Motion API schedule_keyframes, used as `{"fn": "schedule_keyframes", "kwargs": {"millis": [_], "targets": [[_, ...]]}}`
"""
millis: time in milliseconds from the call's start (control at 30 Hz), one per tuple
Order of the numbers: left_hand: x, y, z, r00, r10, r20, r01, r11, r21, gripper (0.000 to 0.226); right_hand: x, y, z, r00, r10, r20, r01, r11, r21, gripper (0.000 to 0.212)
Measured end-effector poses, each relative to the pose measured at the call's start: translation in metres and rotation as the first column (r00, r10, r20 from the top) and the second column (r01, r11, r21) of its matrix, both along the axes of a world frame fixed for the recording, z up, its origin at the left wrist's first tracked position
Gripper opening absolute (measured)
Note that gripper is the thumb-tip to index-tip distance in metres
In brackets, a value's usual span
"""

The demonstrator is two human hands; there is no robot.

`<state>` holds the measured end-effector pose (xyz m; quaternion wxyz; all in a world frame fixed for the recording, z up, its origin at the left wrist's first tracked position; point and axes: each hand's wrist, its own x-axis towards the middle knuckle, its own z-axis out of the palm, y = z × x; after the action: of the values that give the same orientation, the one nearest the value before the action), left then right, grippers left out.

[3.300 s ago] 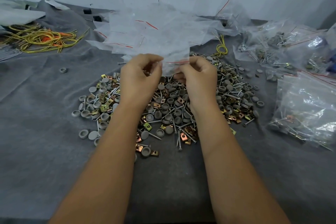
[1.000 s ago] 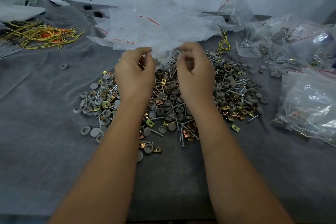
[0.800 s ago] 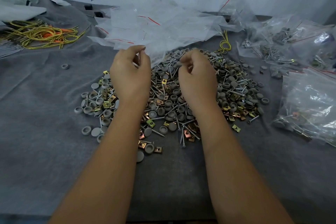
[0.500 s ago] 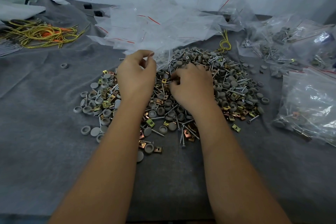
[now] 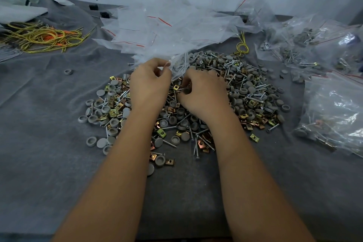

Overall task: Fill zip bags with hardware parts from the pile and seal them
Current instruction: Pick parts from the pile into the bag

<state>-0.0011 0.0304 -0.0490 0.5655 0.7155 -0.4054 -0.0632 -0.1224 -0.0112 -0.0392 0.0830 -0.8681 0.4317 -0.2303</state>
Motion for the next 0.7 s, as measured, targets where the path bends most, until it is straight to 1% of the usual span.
{"fn": "schedule_keyframes", "kwargs": {"millis": [167,233,300,433,567,700], "targets": [[-0.0001,-0.0005,0.0004,1.000,0.003,-0.003,-0.003,1.000,0.008,0.012,0.0001,-0.0009,0.0008,0.998,-0.029,0.059,0.029,1.000,0.003,0.009],[0.0002,-0.0007,-0.0001,1.000,0.010,-0.007,-0.010,1.000,0.015,0.011,-0.0002,-0.0004,0.0016,0.983,-0.053,0.174,0.052,0.999,0.008,0.012],[0.0005,-0.0011,-0.0007,1.000,0.019,-0.008,-0.019,1.000,0.018,0.010,-0.0003,-0.0001,0.0035,0.948,-0.087,0.307,0.086,0.996,0.016,0.014],[0.0000,-0.0011,-0.0014,1.000,0.017,-0.005,-0.017,1.000,0.023,0.010,-0.0001,-0.0019,0.0046,0.880,-0.151,0.450,0.100,0.986,0.135,0.014],[-0.0006,0.0002,-0.0007,1.000,0.006,0.007,-0.006,1.000,0.029,0.011,0.0003,-0.0037,0.0035,0.834,-0.170,0.525,0.063,0.974,0.216,0.015],[-0.0016,0.0011,0.0000,1.000,-0.023,0.004,0.023,1.000,0.022,0.017,0.0000,-0.0041,0.0047,0.805,-0.164,0.571,0.046,0.975,0.216,0.012]]}}
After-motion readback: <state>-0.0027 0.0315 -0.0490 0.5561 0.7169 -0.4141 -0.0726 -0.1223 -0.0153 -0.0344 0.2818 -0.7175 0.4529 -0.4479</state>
